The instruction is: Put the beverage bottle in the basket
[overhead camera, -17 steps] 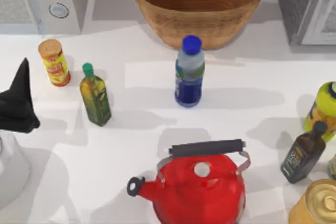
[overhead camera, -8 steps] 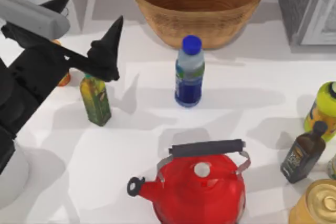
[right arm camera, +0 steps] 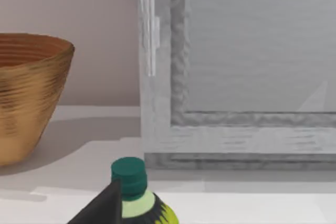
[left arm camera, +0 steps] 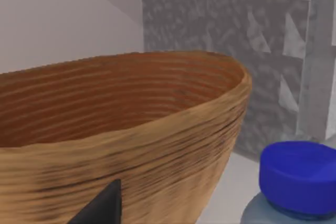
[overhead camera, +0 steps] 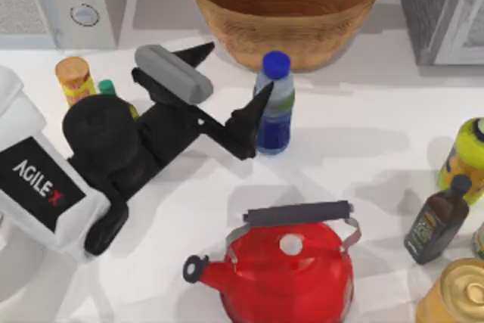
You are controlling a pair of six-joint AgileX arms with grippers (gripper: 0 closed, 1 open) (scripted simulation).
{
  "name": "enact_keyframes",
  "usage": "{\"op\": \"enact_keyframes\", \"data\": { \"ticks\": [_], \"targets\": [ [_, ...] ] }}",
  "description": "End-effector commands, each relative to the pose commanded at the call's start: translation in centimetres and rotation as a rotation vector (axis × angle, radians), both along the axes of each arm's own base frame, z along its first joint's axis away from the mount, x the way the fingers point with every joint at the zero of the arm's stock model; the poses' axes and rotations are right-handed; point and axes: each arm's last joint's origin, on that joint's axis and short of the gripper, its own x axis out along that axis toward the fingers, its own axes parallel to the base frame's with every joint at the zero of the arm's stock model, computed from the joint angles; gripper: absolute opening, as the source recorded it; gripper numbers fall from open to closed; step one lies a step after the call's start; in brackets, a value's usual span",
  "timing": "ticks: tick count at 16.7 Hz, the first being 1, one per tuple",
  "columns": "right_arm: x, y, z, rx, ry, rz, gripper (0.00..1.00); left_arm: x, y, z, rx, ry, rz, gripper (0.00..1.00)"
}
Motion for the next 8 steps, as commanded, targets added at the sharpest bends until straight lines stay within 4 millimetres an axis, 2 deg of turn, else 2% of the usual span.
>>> {"op": "enact_keyframes", "data": {
  "ticks": [5, 8],
  "targets": [
    [0.0, 0.0, 0.0, 0.0, 0.0, 0.0, 1.0, -0.3, -0.9, -6.1, 0.029, 0.047, -0.047, 1.0],
    [0.0, 0.0, 0.0, 0.0, 0.0, 0.0, 1.0, -0.5, -0.7, -7.4, 0.038, 0.065, -0.046, 1.0]
  ]
}}
